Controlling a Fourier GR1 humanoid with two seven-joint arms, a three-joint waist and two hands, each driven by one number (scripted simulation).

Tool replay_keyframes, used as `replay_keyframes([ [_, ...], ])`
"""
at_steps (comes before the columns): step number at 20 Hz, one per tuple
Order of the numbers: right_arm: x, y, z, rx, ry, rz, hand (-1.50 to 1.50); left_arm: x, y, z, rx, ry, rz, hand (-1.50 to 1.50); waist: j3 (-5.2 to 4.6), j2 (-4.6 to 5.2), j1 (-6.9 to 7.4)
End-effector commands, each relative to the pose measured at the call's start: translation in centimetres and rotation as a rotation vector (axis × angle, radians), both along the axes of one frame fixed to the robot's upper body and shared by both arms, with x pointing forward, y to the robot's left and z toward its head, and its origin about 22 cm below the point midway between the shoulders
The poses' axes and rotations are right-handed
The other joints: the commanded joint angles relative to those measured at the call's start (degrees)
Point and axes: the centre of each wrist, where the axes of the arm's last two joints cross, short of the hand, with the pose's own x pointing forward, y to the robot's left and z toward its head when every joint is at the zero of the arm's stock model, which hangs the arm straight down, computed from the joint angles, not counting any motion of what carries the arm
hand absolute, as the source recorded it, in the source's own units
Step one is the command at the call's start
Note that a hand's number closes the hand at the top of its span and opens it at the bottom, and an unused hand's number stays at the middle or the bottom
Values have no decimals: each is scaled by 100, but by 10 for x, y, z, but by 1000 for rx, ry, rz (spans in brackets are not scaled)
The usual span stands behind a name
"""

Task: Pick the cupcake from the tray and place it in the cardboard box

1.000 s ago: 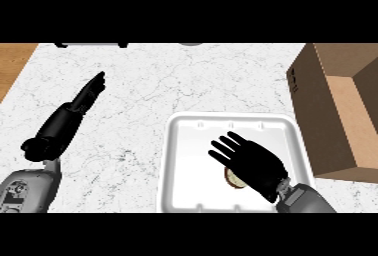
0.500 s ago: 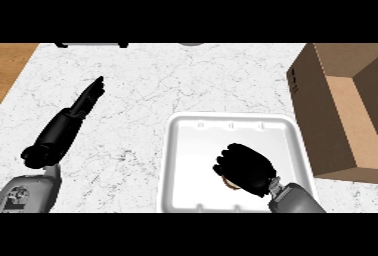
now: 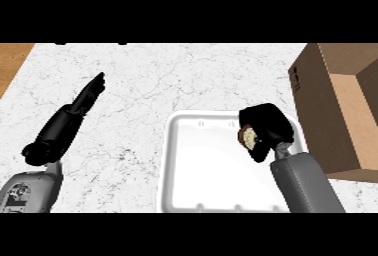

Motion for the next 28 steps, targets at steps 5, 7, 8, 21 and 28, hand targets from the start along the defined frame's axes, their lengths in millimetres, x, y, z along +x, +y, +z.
replay_keyframes([
  [5, 71, 9, 60, 120, -164, -568, 150, 11, -16, 9, -2, -1, -64, 0, -7, 72, 405],
  [7, 88, 11, 76, 64, -244, -609, 150, 9, -15, 15, 11, -4, -99, 0, -8, 24, 456],
  [8, 98, 21, 99, 38, -286, -599, 150, 16, -19, 2, -5, 6, -67, 0, -18, 42, 359],
  [21, 132, -18, 164, 188, -652, -1064, 150, 11, -19, 0, -4, -3, -34, 0, -12, -46, 149],
  [28, 135, -65, 192, 195, -728, -1223, 150, 6, -3, 0, 1, 15, -8, 0, -14, -100, 45],
])
